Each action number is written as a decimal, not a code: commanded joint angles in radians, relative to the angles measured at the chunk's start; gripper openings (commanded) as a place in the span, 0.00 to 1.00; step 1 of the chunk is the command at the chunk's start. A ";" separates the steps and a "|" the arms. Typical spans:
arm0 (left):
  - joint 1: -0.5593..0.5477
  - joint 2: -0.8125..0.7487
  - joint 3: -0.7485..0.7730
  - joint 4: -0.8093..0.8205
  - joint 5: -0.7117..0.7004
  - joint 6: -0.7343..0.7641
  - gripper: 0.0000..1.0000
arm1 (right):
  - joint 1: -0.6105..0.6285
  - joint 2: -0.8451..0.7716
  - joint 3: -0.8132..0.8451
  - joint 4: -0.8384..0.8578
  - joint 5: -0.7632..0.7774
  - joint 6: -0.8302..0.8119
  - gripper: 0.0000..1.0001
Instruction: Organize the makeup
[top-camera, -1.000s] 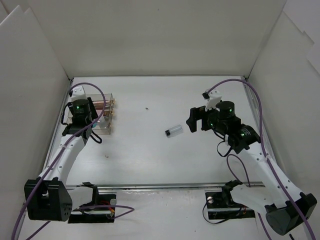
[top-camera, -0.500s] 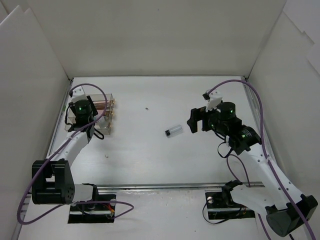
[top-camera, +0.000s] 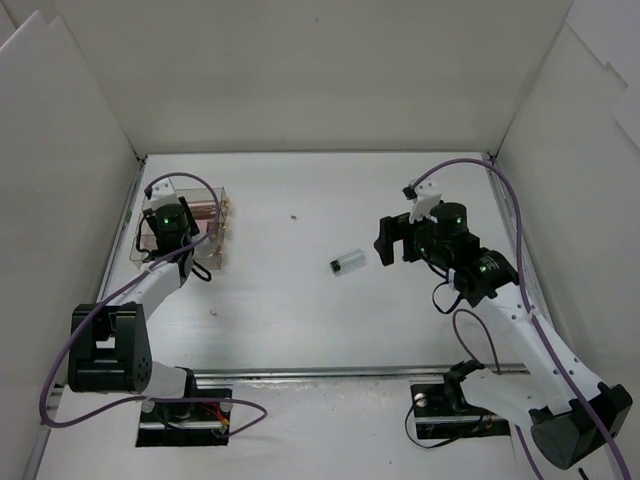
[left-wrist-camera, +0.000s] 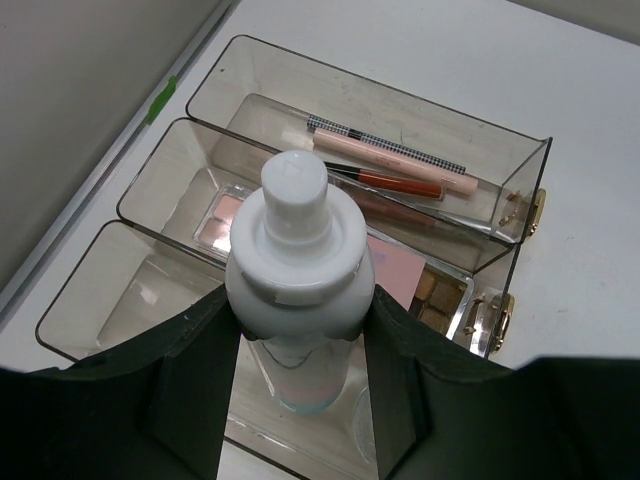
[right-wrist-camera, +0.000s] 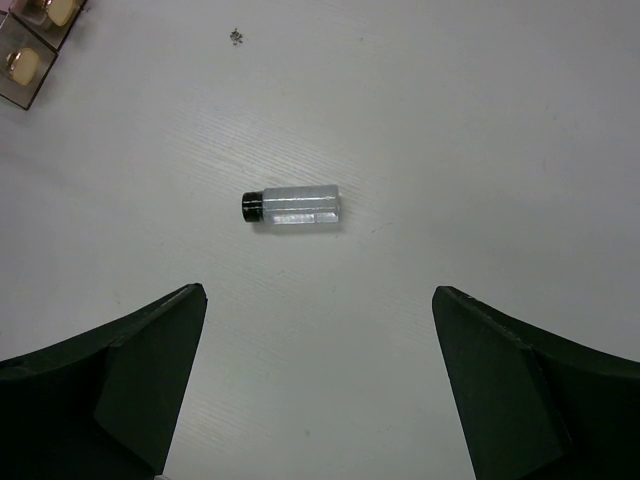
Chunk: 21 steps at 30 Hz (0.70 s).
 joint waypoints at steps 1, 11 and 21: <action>0.005 -0.002 0.015 0.144 0.023 0.037 0.00 | 0.004 0.020 0.003 0.049 0.014 -0.013 0.94; 0.005 0.029 -0.068 0.244 0.010 0.031 0.00 | 0.005 0.033 0.000 0.049 -0.002 -0.013 0.94; -0.016 0.052 -0.073 0.245 -0.041 0.045 0.09 | 0.001 0.047 0.003 0.049 -0.006 -0.013 0.94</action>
